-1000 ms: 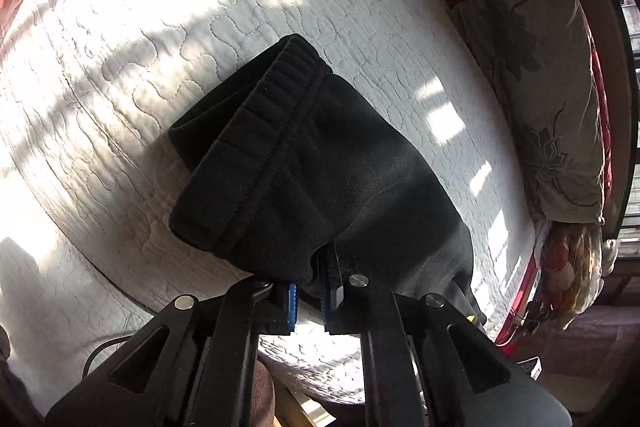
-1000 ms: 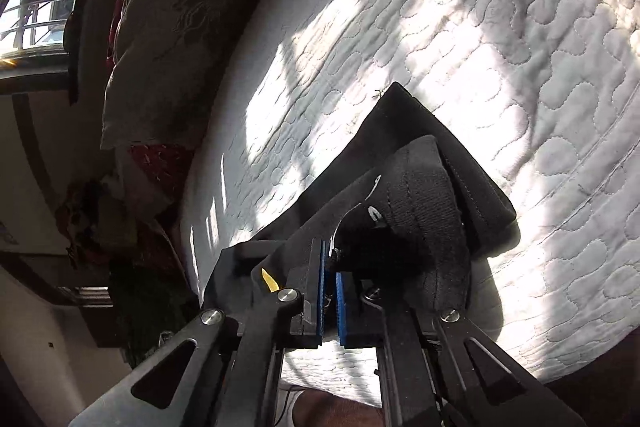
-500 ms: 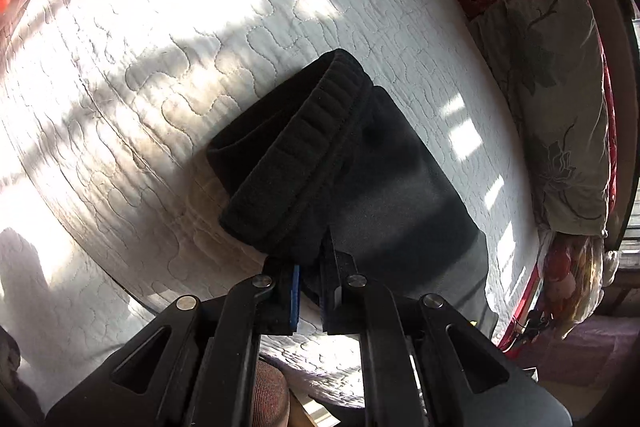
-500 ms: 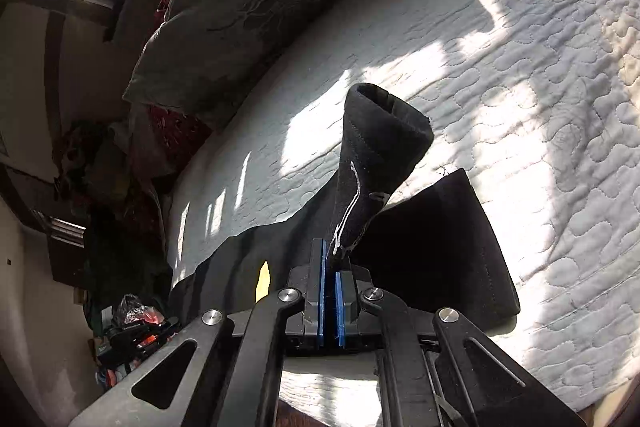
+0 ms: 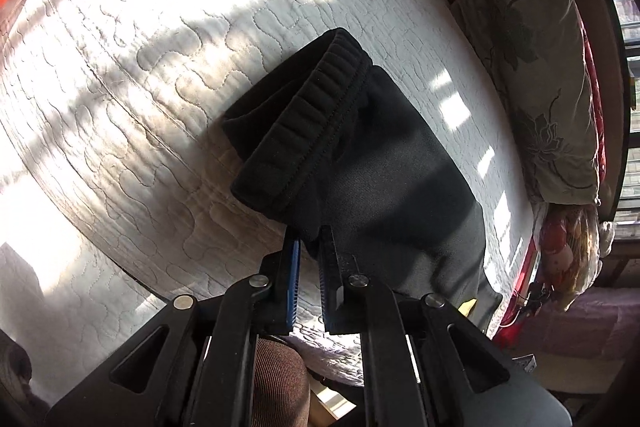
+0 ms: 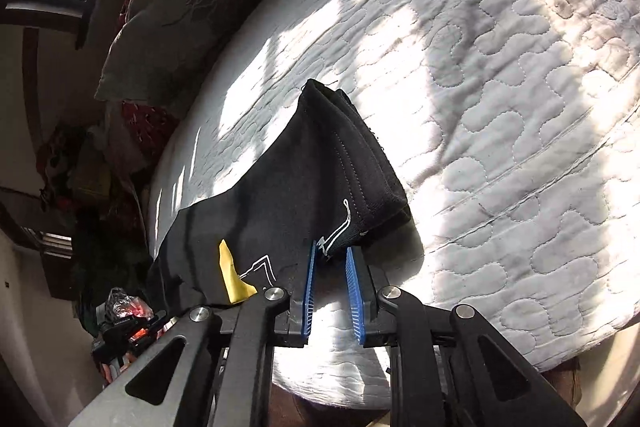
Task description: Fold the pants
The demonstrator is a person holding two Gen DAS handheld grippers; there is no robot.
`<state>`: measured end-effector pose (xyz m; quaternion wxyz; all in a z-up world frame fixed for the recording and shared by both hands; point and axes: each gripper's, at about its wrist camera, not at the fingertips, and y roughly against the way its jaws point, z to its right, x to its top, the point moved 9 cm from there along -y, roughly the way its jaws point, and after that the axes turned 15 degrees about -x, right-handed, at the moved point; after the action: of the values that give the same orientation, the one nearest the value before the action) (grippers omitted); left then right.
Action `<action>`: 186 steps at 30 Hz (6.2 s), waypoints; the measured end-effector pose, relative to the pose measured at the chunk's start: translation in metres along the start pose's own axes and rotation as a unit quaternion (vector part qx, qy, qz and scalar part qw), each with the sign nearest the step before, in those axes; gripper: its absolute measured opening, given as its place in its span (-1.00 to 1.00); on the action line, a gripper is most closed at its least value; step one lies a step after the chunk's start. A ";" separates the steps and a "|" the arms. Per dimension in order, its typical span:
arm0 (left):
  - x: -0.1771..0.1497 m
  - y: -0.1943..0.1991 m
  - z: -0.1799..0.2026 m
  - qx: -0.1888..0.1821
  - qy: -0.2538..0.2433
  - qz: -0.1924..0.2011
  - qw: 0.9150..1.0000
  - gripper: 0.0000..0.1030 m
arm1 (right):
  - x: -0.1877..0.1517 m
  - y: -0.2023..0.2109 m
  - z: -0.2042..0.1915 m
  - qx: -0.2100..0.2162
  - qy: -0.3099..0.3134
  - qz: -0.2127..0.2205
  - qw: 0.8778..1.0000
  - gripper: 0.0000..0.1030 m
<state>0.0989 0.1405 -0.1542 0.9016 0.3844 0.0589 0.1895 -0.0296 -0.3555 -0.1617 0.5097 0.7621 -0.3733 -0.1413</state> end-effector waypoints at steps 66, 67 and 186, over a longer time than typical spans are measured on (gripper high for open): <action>-0.031 -0.050 0.044 -0.016 0.034 -0.029 0.999 -0.94 | 0.042 -0.009 -0.011 -0.074 0.091 0.024 0.993 -0.84; -0.034 -0.047 0.045 -0.021 0.031 -0.029 0.999 -0.96 | 0.043 -0.005 -0.013 -0.063 0.085 0.025 0.994 -0.84; 0.028 -0.025 0.007 -0.119 -0.005 -0.004 0.993 -0.05 | 0.025 0.007 -0.012 -0.173 0.072 0.086 0.979 -0.09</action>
<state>0.1338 0.1314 -0.1662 0.9418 0.2753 0.0327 0.1901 -0.0080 -0.3668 -0.1464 0.6693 0.6361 -0.3695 -0.1043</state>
